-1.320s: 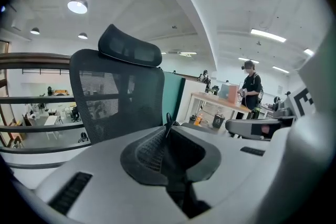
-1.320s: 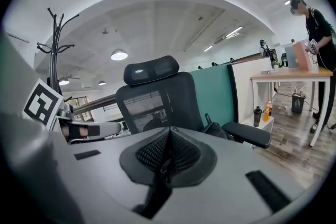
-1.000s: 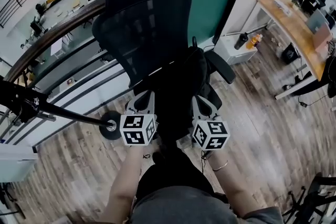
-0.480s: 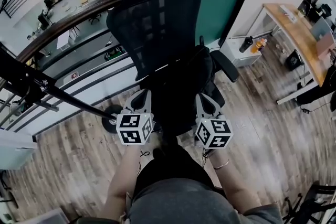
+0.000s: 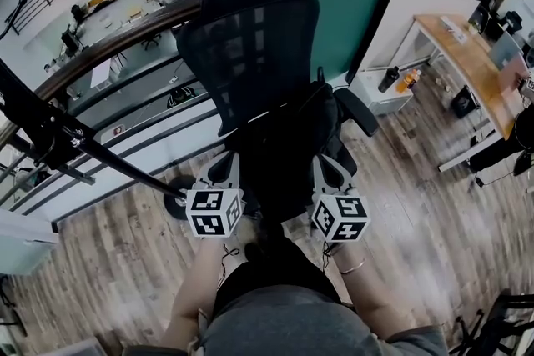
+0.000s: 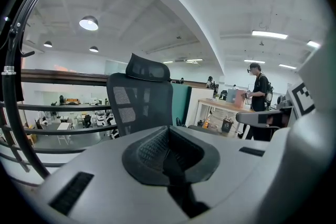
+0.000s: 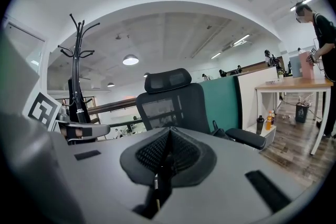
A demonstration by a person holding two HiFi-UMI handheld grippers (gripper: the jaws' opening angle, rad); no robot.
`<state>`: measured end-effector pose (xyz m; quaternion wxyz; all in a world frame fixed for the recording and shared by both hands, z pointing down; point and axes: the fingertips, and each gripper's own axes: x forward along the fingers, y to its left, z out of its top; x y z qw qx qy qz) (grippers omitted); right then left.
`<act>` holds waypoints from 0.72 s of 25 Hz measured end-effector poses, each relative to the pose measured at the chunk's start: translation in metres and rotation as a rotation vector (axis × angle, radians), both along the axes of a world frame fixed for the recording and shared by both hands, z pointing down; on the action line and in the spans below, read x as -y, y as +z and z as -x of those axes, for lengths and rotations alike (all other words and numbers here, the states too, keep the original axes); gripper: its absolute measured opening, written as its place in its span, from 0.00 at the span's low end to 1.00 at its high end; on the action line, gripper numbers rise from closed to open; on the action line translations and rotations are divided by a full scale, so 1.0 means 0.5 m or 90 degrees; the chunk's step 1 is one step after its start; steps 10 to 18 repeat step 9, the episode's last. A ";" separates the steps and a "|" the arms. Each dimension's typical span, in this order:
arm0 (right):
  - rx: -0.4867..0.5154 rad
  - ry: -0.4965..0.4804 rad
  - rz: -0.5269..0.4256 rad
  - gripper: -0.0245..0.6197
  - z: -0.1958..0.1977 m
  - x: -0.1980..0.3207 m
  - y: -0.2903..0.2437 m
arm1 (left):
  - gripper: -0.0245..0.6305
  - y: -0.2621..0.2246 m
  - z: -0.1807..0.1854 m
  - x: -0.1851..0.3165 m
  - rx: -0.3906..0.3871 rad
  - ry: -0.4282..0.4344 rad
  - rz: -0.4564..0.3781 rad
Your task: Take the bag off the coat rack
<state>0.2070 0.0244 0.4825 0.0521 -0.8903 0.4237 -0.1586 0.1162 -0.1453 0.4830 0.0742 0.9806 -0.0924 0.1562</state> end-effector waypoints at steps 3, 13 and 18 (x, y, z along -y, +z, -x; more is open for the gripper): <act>-0.008 0.002 0.000 0.04 0.005 -0.006 -0.007 | 0.08 -0.003 0.005 -0.004 -0.002 0.004 -0.003; -0.017 0.004 0.001 0.04 0.032 -0.015 -0.013 | 0.08 -0.003 0.023 -0.009 -0.006 0.013 -0.001; -0.017 0.004 0.001 0.04 0.032 -0.015 -0.013 | 0.08 -0.003 0.023 -0.009 -0.006 0.013 -0.001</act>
